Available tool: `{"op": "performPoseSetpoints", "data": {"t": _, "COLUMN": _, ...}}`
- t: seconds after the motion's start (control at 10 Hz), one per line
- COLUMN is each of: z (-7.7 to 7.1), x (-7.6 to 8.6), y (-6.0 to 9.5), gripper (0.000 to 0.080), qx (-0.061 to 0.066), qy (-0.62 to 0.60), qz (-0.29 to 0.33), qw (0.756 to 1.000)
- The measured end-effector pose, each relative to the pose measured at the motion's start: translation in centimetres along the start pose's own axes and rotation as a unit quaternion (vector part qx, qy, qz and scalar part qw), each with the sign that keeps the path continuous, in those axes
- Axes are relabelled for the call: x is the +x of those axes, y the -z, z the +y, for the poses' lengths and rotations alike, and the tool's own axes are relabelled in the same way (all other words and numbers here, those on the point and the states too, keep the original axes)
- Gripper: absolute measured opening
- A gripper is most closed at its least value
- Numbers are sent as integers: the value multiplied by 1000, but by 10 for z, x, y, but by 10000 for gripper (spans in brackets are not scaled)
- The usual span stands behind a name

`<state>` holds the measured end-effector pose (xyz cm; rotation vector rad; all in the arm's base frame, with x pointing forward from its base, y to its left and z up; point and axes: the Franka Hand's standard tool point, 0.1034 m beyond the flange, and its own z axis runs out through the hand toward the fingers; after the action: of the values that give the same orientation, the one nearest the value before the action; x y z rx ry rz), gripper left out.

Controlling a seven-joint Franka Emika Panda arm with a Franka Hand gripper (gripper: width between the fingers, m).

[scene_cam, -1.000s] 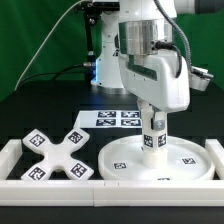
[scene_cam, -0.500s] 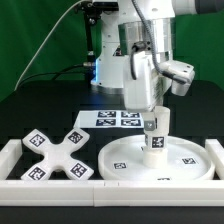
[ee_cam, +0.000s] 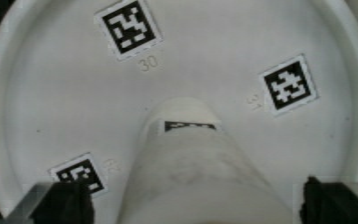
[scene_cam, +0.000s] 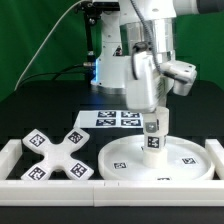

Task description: Assemble round table

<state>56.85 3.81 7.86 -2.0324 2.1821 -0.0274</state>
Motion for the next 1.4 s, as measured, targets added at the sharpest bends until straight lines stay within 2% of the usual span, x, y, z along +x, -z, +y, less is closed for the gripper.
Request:
{"op": "performPoseSetpoints", "data": {"t": 0.1, "z": 1, "x": -4, "y": -1, "gripper": 638, "qx": -1, "qy": 92, "qz": -1, "qw": 996}}
{"op": "performPoseSetpoints", "data": {"t": 0.2, "z": 2, "x": -10, "y": -2, "gripper": 646, "qx": -2, "qy": 149, "qz": -3, "qw": 989}}
{"op": "performPoseSetpoints", "data": {"t": 0.5, "z": 2, "x": -8, "y": -2, "gripper": 649, "qx": -3, "qy": 244, "qz": -2, "qw": 970}}
{"op": "performPoseSetpoints", "data": {"t": 0.6, "z": 1, "x": -5, "y": -2, "gripper": 649, "qx": -5, "qy": 334, "qz": 2, "qw": 943}}
{"op": "performPoseSetpoints", "data": {"t": 0.7, "z": 0, "x": -1, "y": -1, "gripper": 649, "qx": -11, "qy": 433, "qz": 7, "qw": 901}}
{"op": "performPoseSetpoints", "data": {"t": 0.9, "z": 1, "x": 0, "y": -2, "gripper": 649, "qx": -20, "qy": 540, "qz": 10, "qw": 842}}
{"op": "performPoseSetpoints", "data": {"t": 1.2, "z": 0, "x": 2, "y": -1, "gripper": 649, "qx": -20, "qy": 601, "qz": 10, "qw": 799}}
{"op": "performPoseSetpoints", "data": {"t": 1.3, "z": 0, "x": 0, "y": -1, "gripper": 649, "qx": -28, "qy": 660, "qz": 15, "qw": 751}}
{"op": "performPoseSetpoints", "data": {"t": 1.4, "z": 1, "x": -9, "y": -2, "gripper": 649, "qx": -40, "qy": 737, "qz": 20, "qw": 674}}
